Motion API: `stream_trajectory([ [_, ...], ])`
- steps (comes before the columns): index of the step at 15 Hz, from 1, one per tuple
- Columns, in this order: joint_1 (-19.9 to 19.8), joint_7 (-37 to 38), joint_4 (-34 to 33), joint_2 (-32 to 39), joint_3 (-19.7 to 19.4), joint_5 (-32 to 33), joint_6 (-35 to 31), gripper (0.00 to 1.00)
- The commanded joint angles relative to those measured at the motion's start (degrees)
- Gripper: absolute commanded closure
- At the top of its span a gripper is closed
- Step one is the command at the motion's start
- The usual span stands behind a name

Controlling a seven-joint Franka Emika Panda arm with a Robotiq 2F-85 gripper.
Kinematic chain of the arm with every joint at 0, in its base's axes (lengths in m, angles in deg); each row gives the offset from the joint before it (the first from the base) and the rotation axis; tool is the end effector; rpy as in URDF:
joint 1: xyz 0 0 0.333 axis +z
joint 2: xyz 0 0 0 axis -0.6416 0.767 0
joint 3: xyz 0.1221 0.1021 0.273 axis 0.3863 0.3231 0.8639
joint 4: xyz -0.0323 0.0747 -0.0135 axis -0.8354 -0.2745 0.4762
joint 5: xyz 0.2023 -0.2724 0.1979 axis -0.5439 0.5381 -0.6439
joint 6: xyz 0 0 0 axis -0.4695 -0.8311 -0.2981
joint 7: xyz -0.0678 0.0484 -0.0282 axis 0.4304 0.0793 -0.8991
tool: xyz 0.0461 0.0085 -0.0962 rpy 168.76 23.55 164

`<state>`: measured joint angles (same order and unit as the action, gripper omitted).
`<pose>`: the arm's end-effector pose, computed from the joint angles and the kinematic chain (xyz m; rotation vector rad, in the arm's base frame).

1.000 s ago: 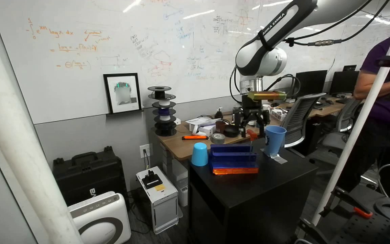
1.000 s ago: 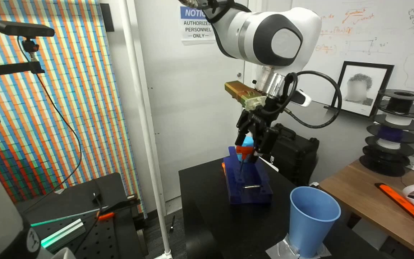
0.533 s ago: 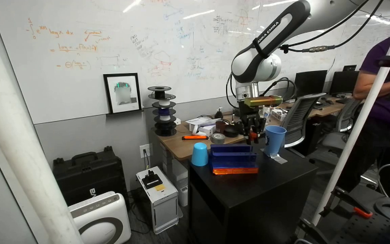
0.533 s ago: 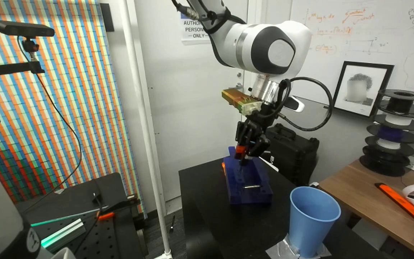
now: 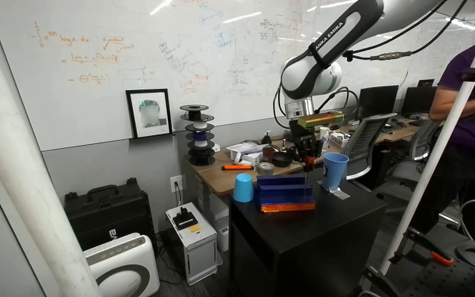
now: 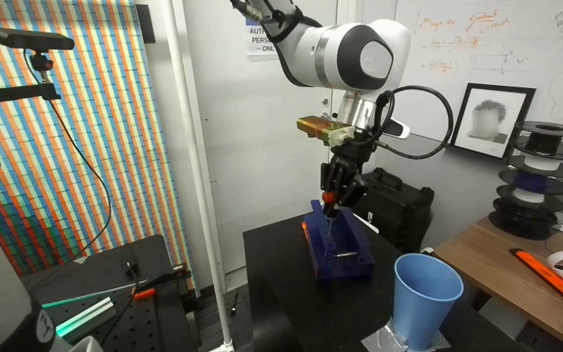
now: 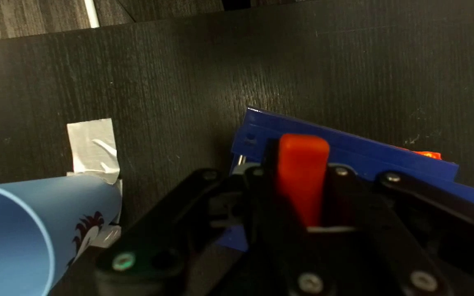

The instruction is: Put the orange object in the cup

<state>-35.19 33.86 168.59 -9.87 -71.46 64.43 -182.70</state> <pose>0.5613 0.0389 0.2552 2.9877 -0.2347 -0.5039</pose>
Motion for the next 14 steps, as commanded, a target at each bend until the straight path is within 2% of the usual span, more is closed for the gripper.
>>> stream_trajectory([
  [1, 1.45, 0.65, 3.90, -7.16, 0.27, 3.42, 2.08, 0.96],
  [7, 1.85, 0.07, 7.69, -17.81, 2.16, 6.01, 3.79, 0.96],
  [9, 1.30, 0.65, 7.88, -20.82, 2.24, 9.23, 3.32, 0.96],
  [10, 0.63, 1.02, 7.30, -21.57, 1.78, 12.25, 2.62, 0.96],
  [14, -2.86, -0.68, 5.12, -22.51, 0.16, 15.80, 1.95, 0.96],
])
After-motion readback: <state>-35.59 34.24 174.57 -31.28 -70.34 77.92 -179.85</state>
